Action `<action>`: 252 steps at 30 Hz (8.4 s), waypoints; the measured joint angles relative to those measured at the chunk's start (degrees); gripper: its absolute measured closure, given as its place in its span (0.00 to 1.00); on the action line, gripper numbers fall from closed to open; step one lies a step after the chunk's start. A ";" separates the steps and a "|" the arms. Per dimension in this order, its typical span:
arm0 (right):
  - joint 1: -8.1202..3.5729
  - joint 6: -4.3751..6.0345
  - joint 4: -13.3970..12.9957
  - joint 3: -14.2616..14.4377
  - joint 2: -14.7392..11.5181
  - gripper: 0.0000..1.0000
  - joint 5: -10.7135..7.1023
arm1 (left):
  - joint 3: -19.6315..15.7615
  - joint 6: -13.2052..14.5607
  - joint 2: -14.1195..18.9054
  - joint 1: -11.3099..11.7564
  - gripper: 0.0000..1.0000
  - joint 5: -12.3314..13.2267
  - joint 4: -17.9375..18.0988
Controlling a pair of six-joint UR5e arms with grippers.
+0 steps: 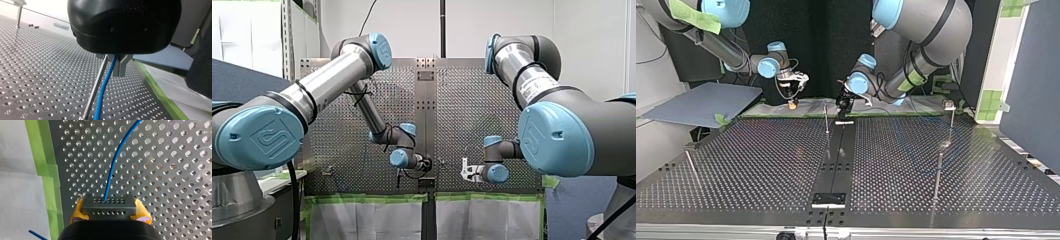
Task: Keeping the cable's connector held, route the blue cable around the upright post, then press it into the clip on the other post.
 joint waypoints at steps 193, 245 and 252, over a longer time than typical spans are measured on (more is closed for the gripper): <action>2.69 -6.80 5.35 5.49 -8.16 1.00 -8.36 | -8.53 -28.40 4.10 0.61 0.00 3.03 -10.24; 4.52 -3.40 2.40 5.45 -8.79 1.00 -8.63 | 1.18 -58.85 -10.04 0.81 0.00 12.56 2.30; 4.61 -3.39 2.32 5.43 -8.80 1.00 -8.64 | 3.17 -62.76 -11.54 0.94 0.00 12.77 2.48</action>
